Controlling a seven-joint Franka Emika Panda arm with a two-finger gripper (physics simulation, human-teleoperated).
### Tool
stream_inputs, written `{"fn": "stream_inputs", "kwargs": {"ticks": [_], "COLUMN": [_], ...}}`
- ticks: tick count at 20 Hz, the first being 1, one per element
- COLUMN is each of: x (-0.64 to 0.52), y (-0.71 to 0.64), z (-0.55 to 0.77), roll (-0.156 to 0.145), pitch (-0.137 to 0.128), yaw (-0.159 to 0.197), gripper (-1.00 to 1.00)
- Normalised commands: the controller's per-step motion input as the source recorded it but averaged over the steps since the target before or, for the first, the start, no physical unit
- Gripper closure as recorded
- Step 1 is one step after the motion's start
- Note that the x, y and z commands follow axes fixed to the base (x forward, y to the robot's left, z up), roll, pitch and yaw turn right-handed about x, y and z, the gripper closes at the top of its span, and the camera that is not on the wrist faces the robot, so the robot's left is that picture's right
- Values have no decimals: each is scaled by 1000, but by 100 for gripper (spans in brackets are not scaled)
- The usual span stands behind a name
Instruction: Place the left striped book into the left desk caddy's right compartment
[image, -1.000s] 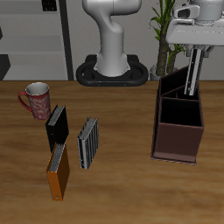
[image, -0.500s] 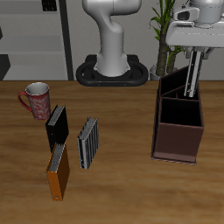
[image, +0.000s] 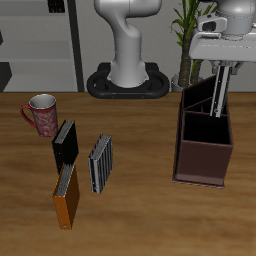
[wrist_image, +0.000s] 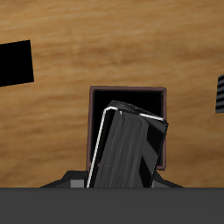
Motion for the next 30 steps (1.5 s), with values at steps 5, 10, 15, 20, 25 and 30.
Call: {"fn": "stream_inputs", "kwargs": {"ticks": [5, 10, 15, 20, 25, 30], "x": [43, 65, 89, 84, 24, 40], "y": [15, -39, -105, -25, 50, 104], "z": [-63, -31, 42, -129, -127, -113], "roll": [-1, -10, -23, 0, 14, 20], "pitch": [6, -9, -18, 19, 19, 10], "yaw": [0, -1, -7, -9, -4, 12], "gripper": [100, 100, 100, 100, 100, 100]}}
